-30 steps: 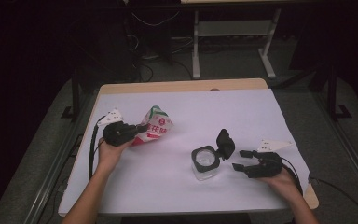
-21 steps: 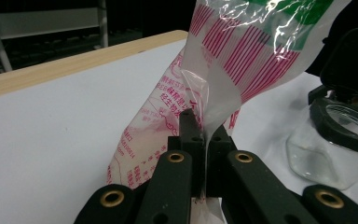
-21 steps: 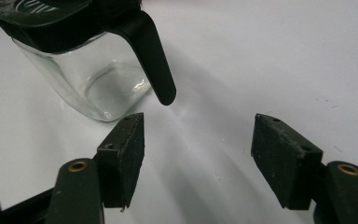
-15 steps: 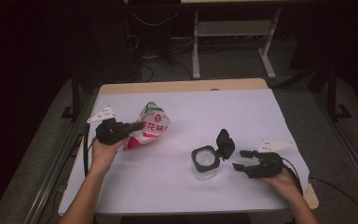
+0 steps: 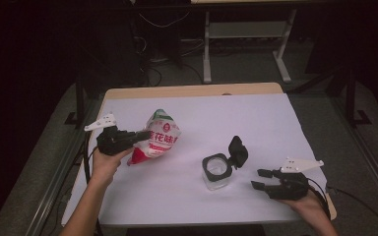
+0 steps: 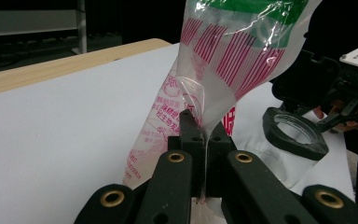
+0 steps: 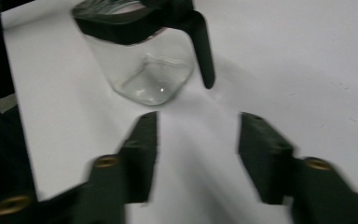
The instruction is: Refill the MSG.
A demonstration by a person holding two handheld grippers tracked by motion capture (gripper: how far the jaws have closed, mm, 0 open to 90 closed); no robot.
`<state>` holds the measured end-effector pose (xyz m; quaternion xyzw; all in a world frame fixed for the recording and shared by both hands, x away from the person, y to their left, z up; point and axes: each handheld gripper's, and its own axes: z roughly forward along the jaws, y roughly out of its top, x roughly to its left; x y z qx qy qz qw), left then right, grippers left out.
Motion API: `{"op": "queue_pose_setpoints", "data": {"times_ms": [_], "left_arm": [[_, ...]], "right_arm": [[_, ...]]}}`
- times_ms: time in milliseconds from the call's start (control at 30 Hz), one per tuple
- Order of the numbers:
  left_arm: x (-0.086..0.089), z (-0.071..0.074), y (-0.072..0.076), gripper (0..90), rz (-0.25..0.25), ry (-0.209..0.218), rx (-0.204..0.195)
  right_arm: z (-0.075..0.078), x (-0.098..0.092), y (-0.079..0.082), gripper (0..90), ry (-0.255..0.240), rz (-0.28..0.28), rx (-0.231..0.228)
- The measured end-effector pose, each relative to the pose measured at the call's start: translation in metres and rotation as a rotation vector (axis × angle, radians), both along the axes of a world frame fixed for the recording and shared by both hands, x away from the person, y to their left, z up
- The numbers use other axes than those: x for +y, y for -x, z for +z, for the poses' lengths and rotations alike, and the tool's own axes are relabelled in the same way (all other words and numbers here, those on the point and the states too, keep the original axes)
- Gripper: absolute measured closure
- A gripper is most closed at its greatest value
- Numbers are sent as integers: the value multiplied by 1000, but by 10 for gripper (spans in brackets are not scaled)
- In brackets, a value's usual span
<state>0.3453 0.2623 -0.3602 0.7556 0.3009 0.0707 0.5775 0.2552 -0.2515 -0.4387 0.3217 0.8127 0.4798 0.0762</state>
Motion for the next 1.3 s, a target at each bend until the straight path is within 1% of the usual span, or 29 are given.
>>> {"op": "queue_pose_setpoints", "data": {"times_ms": [33,67,100,167,200,267,333,433,500,600,667,833,867,900,1033,1067,1167,1233,1300], "left_arm": [[0,1,1,900,-4,-5,0],[-1,2,3,900,-7,0,-1],[0,3,4,900,-11,-4,0],[0,4,6,900,-11,1,1],[0,5,7,900,-10,5,8],[0,6,7,900,-17,23,14],[0,6,7,900,-26,37,21],[-2,6,8,900,-33,37,19],[-3,7,9,900,-38,29,21],[-5,8,10,900,-45,35,22],[-6,11,12,900,-52,47,26],[-11,18,15,900,-69,49,15],[-11,19,16,900,-74,48,12],[-12,20,16,900,-76,51,19],[-15,24,18,900,-92,53,17],[-16,25,18,900,-95,56,13],[-18,27,19,900,-109,55,9],[-20,28,20,900,-113,54,6],[-21,29,21,900,-124,54,5]], "right_arm": [[2,0,4,586,1,-2,-4],[4,1,6,644,-1,5,-9],[6,2,8,727,-8,18,-19],[8,5,10,811,-11,28,-23],[9,6,10,848,-13,35,-19],[11,12,11,896,-9,53,-18],[15,17,12,898,-15,82,-16],[20,23,16,898,-30,105,-22],[24,28,20,898,-40,120,-41],[31,34,24,898,-50,142,-57],[35,39,26,899,-57,157,-63],[42,53,29,899,-74,193,-76],[43,56,29,899,-70,198,-81],[45,59,29,900,-67,199,-85],[50,75,27,900,-56,217,-105],[52,80,28,900,-50,220,-116],[56,96,27,900,-45,229,-127],[57,106,24,900,-26,216,-136],[59,114,19,900,-25,188,-150]]}}
